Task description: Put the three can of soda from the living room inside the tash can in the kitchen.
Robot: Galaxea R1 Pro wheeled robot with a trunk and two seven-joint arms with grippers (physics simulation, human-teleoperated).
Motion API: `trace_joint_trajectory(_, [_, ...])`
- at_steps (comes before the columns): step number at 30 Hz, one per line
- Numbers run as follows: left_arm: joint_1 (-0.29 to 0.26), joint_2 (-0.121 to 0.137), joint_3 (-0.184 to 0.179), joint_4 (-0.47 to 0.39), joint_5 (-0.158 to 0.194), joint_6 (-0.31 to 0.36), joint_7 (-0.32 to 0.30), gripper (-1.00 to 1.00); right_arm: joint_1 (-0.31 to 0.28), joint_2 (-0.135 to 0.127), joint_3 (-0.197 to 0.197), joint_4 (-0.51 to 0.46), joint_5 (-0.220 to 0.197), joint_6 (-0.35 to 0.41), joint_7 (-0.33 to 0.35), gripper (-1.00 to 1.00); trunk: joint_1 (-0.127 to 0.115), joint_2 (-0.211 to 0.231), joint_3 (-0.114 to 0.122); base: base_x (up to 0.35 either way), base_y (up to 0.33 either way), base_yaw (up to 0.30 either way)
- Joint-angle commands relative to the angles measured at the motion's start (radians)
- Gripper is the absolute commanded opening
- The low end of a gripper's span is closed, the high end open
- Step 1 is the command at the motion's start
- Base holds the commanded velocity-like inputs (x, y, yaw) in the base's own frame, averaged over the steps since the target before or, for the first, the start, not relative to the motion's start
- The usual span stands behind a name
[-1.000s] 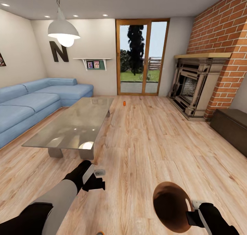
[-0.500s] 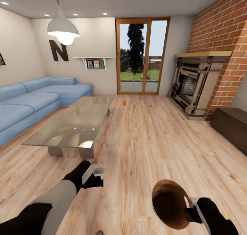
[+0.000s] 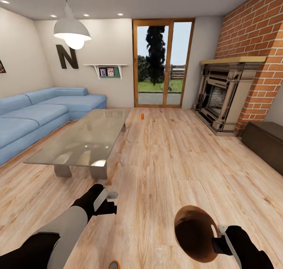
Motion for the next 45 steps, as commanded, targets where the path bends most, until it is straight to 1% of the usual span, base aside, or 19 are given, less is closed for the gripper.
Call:
trace_joint_trajectory(1, [0.000, 0.000, 0.000, 0.000, 0.000, -0.001, 0.001, 1.00, -0.001, -0.001, 0.000, -0.002, -0.011, 0.001, 0.003, -1.00, 0.004, -0.007, -0.003, 0.000, 0.000, 0.000])
trace_joint_trajectory(3, [0.000, 0.000, 0.000, 0.000, 0.000, -0.004, 0.003, 1.00, -0.011, -0.005, 0.000, -0.013, -0.010, 0.016, 0.003, -1.00, 0.012, -0.021, -0.009, 0.000, 0.000, 0.000])
trace_joint_trajectory(4, [0.000, 0.000, 0.000, 0.000, 0.000, -0.006, 0.003, 1.00, -0.018, -0.006, 0.000, -0.017, -0.010, 0.027, 0.003, -1.00, 0.012, -0.021, -0.009, 0.000, 0.000, 0.000])
trace_joint_trajectory(6, [0.000, 0.000, -0.001, 0.000, 0.000, -0.014, 0.003, 1.00, -0.062, -0.010, -0.001, -0.028, -0.008, 0.086, 0.003, -1.00, 0.012, -0.021, -0.009, 0.000, 0.000, 0.000])
trace_joint_trajectory(7, [0.000, 0.000, -0.001, 0.000, -0.001, -0.015, 0.003, 1.00, -0.077, -0.012, -0.001, -0.030, -0.008, 0.098, 0.003, -1.00, 0.012, -0.021, -0.009, 0.000, 0.000, 0.000])
trace_joint_trajectory(8, [0.000, 0.000, -0.001, 0.000, -0.001, -0.016, 0.004, 1.00, -0.113, -0.019, -0.001, -0.037, -0.008, 0.121, 0.003, -1.00, 0.012, -0.021, -0.009, 0.000, 0.000, 0.000])
trace_joint_trajectory(11, [0.000, 0.000, -0.001, 0.000, -0.001, -0.018, 0.004, 1.00, -0.168, -0.033, -0.001, -0.044, -0.007, 0.160, 0.003, -1.00, 0.012, -0.021, -0.009, 0.000, 0.000, 0.000])
trace_joint_trajectory(12, [0.000, 0.000, -0.001, 0.000, -0.001, -0.018, 0.004, 1.00, -0.206, -0.039, -0.001, -0.046, -0.005, 0.188, 0.003, -1.00, 0.012, -0.021, -0.009, 0.000, 0.000, 0.000])
trace_joint_trajectory(13, [0.000, 0.000, -0.001, 0.000, -0.001, -0.019, 0.004, 1.00, -0.243, -0.043, -0.001, -0.048, 0.007, 0.210, 0.003, -1.00, 0.012, -0.021, -0.009, 0.000, 0.000, 0.000])
trace_joint_trajectory(15, [0.000, 0.000, -0.001, 0.000, -0.001, -0.019, 0.005, 1.00, -0.276, -0.045, -0.001, -0.049, 0.026, 0.225, 0.003, -1.00, 0.012, -0.021, -0.009, 0.000, 0.000, 0.000])
trace_joint_trajectory(16, [0.000, -0.001, -0.001, 0.000, -0.001, -0.019, 0.005, 1.00, -0.305, -0.046, -0.002, -0.050, 0.047, 0.231, 0.003, -1.00, 0.012, -0.021, -0.009, 0.000, 0.000, 0.000])
trace_joint_trajectory(19, [0.000, -0.001, -0.002, 0.000, -0.001, -0.019, 0.005, 1.00, -0.346, -0.047, -0.004, -0.051, 0.068, 0.231, 0.004, -1.00, 0.012, -0.021, -0.009, 0.000, 0.000, 0.000])
trace_joint_trajectory(20, [0.000, -0.001, -0.002, 0.000, -0.001, -0.019, 0.005, 1.00, -0.372, -0.046, -0.006, -0.050, 0.075, 0.231, 0.004, -1.00, 0.012, -0.021, -0.009, 0.000, 0.000, 0.000])
trace_joint_trajectory(21, [0.000, -0.001, -0.002, 0.000, -0.001, -0.019, 0.005, 1.00, -0.384, -0.045, -0.006, -0.049, 0.078, 0.231, 0.004, -1.00, 0.012, -0.021, -0.009, 0.000, 0.000, 0.000])
trace_joint_trajectory(22, [0.000, -0.001, -0.002, 0.000, -0.001, -0.019, 0.005, 1.00, -0.413, -0.042, -0.007, -0.044, 0.084, 0.231, 0.004, -1.00, 0.012, -0.021, -0.009, 0.000, 0.000, 0.000])
trace_joint_trajectory(27, [0.000, -0.002, -0.002, 0.000, -0.001, -0.019, 0.007, 1.00, -0.444, -0.041, -0.007, -0.038, 0.088, 0.231, 0.004, -1.00, 0.012, -0.021, -0.009, 0.000, 0.000, 0.000])
trace_joint_trajectory(30, [0.000, -0.002, -0.003, 0.000, -0.001, -0.019, 0.009, 1.00, -0.451, -0.041, -0.010, -0.033, 0.089, 0.231, 0.004, -1.00, 0.012, -0.021, -0.009, 0.000, 0.000, 0.000])
trace_joint_trajectory(37, [0.000, -0.002, -0.004, 0.000, -0.001, -0.028, 0.014, 1.00, -0.454, -0.035, -0.002, -0.029, 0.090, 0.231, 0.004, -1.00, 0.012, -0.021, -0.009, 0.000, 0.000, 0.000])
trace_joint_trajectory(45, [0.000, -0.002, -0.005, 0.000, 0.000, -0.038, 0.037, 1.00, -0.454, -0.034, 0.002, -0.029, 0.090, 0.231, 0.004, -1.00, 0.012, -0.021, -0.009, 0.000, 0.000, 0.000])
